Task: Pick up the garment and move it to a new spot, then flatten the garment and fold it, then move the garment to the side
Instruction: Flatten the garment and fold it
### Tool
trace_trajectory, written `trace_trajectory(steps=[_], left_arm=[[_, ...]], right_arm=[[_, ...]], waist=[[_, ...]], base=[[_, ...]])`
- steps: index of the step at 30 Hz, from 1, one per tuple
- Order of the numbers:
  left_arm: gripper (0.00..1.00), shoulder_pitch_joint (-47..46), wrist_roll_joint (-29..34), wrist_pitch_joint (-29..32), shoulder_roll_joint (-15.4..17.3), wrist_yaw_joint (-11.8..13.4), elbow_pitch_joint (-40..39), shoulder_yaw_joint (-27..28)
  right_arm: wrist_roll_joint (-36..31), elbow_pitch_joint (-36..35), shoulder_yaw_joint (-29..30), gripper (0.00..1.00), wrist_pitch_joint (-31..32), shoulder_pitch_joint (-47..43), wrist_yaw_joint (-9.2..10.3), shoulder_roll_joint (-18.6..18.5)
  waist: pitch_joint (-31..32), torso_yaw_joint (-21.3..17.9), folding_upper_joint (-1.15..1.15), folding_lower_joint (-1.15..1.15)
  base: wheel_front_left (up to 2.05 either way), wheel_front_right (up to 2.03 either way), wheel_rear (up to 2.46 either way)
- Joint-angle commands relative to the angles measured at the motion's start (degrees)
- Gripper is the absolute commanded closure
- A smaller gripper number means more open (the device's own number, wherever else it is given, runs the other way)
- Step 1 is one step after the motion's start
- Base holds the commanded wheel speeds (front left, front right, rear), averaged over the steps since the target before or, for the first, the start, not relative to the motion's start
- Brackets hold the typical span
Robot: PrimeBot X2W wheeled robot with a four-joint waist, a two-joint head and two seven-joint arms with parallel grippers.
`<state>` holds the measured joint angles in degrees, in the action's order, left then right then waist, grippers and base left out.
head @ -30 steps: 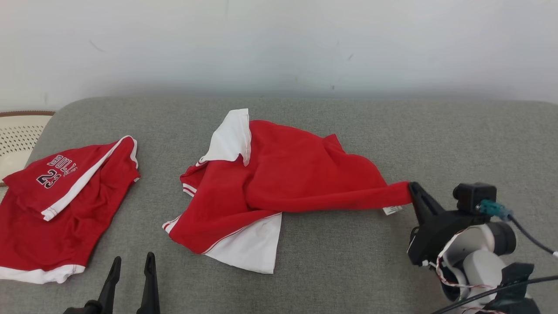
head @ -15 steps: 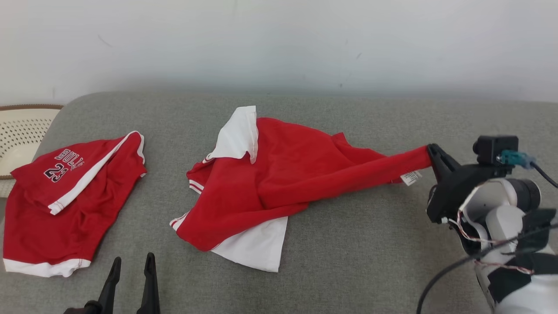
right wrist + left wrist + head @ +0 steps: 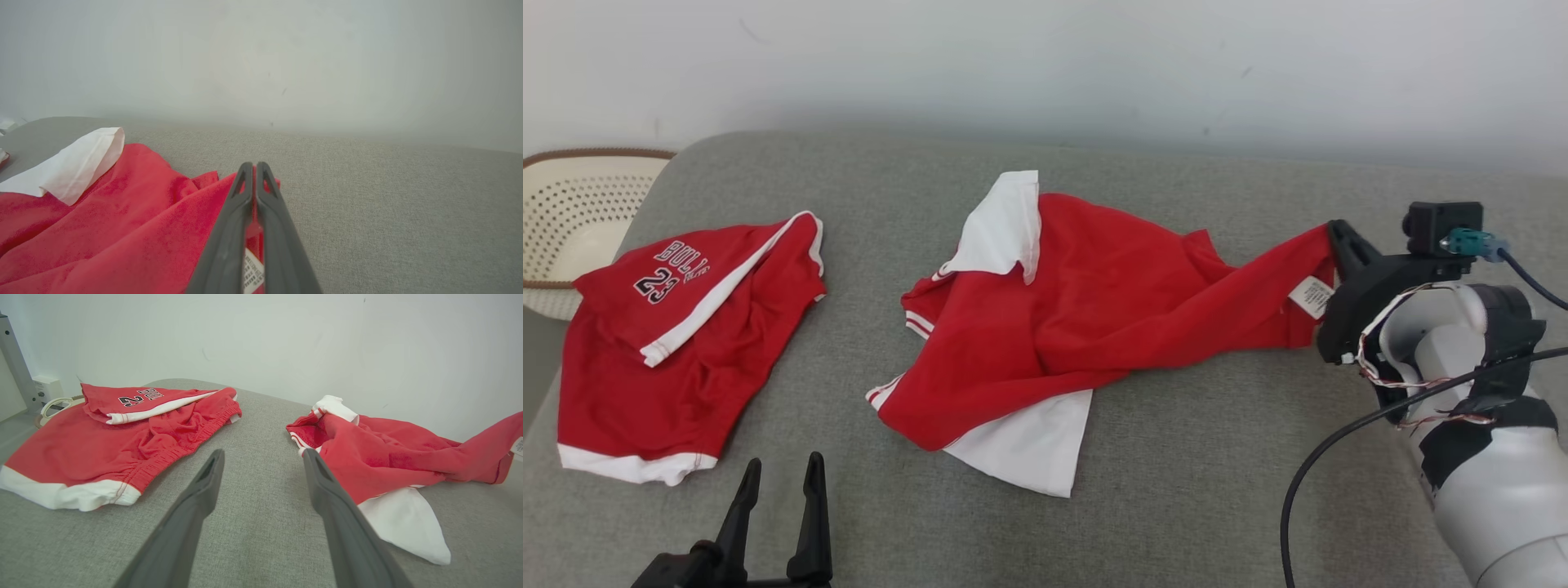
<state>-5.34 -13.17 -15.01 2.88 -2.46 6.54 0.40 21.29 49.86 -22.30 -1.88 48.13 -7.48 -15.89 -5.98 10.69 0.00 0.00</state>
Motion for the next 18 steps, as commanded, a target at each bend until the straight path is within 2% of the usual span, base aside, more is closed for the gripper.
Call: trace_trajectory(steps=[1, 7, 8, 9, 10, 18], left_arm=[[0.00, -0.7, -0.3, -0.3, 0.0, -0.3, 0.3, -0.1], [0.00, -0.5, -0.5, -0.3, 0.0, -0.3, 0.6, -0.2], [0.00, -0.5, -0.4, -0.3, 0.0, -0.2, 0.7, -0.2], [0.00, -0.5, -0.3, -0.3, 0.0, -0.1, 0.7, -0.2], [0.00, -0.5, -0.3, -0.3, 0.0, -0.1, 0.7, -0.2], [0.00, 0.4, -0.1, -0.3, 0.0, 0.1, 1.0, -0.2]], right_arm=[[-1.5, 2.9, 0.8, 1.00, -2.0, 1.8, -0.03, -0.3], [-4.8, 11.3, 2.2, 1.00, -6.6, 5.1, -0.03, 1.5], [-5.0, 12.3, 2.2, 0.81, -7.1, 5.4, -0.03, 1.6], [-5.3, 13.2, 2.2, 0.13, -7.7, 5.7, -0.03, 1.7], [-5.4, 14.3, 2.3, 0.00, -7.8, 5.7, -0.03, 1.9], [-8.0, 18.9, 3.1, 0.00, -11.4, 6.6, -0.03, 1.0]], waist=[[-0.9, 1.2, 0.00, 0.00], [-1.1, 1.7, 0.00, 0.00], [-1.1, 1.7, 0.00, 0.00], [-1.0, 1.6, 0.00, 0.00], [-0.9, 1.4, 0.00, 0.00], [0.7, -0.4, 0.00, 0.00]], base=[[0.00, 0.00, 0.00], [0.00, 0.00, 0.00], [0.00, 0.00, 0.00], [0.00, 0.00, 0.00], [0.00, 0.00, 0.00], [0.00, 0.00, 0.00]])
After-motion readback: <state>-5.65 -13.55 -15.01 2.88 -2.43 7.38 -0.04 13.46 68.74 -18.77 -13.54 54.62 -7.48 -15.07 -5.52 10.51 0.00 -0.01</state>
